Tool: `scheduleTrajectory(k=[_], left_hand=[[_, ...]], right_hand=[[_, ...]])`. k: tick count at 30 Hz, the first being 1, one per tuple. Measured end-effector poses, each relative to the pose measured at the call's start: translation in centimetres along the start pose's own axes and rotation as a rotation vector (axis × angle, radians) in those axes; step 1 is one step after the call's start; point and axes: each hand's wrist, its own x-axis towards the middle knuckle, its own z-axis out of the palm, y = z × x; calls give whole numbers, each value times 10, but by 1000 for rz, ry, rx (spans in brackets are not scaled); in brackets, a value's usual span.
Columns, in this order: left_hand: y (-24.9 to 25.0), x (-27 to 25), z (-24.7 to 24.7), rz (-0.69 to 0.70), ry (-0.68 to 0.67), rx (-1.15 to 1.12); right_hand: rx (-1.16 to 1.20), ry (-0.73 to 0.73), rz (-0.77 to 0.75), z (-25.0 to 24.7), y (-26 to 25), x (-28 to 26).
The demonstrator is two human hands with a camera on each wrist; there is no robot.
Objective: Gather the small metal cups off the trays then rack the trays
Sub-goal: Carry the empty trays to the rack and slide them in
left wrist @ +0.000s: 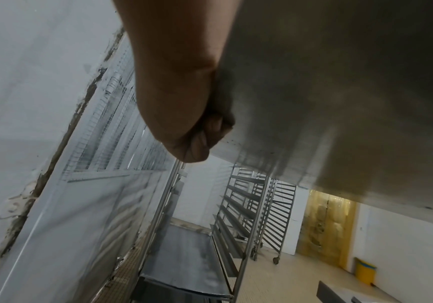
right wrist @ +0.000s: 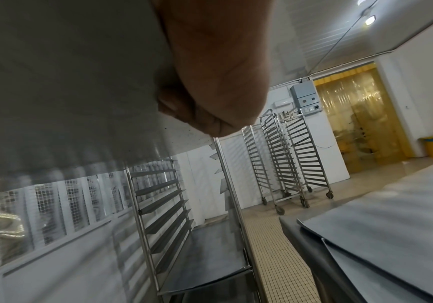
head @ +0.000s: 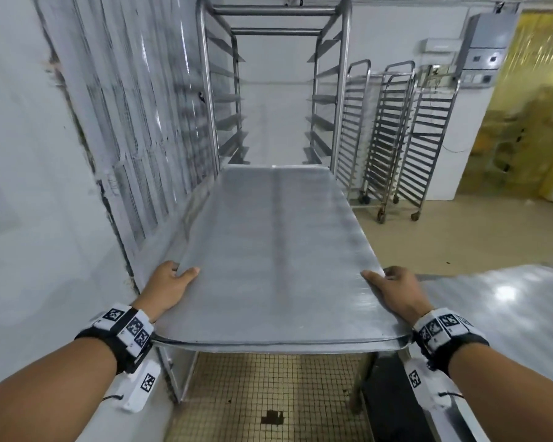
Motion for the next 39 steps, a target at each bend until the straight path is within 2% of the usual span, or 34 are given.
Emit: scheduleTrajectory(k=[8,16,21,24,32,39], left_hand=[[4,21,25,-39,11,19],[1,83,41,-59,-19,-11],[-6,139,56,-48,-35,-9],[-8,177,63,-33,-47,8],[-10,263,67,-46,-83,34],[-39,335,79,-45,-94,-4]], right_hand=[[70,-66,51,-3,9,47],[-115,-28,-22,9,-1,89],[-243,-20,-1,30,-4,138],[-245,-30,24,50,-5,173],[-282,-6,76,105,-19,225],[-278,19,102,133,-9,272]])
